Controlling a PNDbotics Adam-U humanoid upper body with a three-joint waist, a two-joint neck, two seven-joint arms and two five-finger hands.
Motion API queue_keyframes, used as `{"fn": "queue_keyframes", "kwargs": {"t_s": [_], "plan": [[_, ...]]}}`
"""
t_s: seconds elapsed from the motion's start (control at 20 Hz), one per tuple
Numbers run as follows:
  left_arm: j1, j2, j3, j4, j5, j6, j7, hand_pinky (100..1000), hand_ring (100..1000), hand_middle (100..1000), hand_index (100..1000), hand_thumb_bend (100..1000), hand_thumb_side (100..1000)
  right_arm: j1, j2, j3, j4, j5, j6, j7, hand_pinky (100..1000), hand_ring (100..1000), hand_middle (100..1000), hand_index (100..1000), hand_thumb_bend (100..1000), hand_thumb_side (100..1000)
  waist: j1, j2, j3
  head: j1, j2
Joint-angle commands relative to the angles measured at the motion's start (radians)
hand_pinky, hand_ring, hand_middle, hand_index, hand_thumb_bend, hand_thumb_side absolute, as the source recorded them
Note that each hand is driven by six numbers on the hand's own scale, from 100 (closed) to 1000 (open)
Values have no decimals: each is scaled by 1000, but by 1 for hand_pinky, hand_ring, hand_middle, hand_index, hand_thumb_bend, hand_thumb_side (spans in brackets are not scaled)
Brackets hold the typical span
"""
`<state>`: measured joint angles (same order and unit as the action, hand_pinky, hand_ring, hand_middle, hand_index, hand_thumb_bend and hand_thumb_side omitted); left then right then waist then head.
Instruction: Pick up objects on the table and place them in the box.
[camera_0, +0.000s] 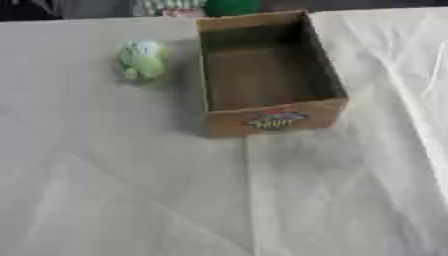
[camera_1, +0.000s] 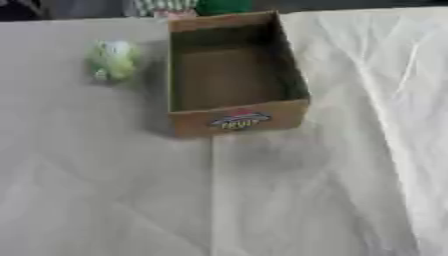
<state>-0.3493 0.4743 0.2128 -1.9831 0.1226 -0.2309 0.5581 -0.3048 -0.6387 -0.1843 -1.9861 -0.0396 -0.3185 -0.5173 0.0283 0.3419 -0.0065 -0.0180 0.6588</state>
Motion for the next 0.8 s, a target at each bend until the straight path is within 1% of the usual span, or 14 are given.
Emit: {"fn": "queue_keyframes", "kwargs": {"t_s": [0.05,0.3,0.45,0.6,0.8], "plan": [[-3,27,12,-17,-5,1,1,757,662,598,828,100,687,-9,-33,-11,-14,1,0,-3,838,724,750,886,100,580,0,-26,-2,4,10],[-5,36,11,-17,-6,3,2,756,663,599,829,100,687,-7,-33,-12,-14,-2,1,-4,837,724,750,885,100,580,3,-39,-9,5,22],[-12,54,6,-17,-10,16,-5,753,666,602,830,100,694,-6,-35,-12,-14,-3,1,-5,836,724,750,885,100,580,4,-45,-11,6,25],[-35,114,-2,-17,-46,65,-32,743,675,613,838,100,700,-7,-40,-10,-14,-4,0,-3,835,723,750,884,100,580,5,-52,-12,7,26],[-101,227,-20,4,-143,130,-68,718,690,643,862,100,691,-5,-43,-6,-14,-6,1,0,835,723,750,884,100,580,10,-61,-17,13,30]]}}
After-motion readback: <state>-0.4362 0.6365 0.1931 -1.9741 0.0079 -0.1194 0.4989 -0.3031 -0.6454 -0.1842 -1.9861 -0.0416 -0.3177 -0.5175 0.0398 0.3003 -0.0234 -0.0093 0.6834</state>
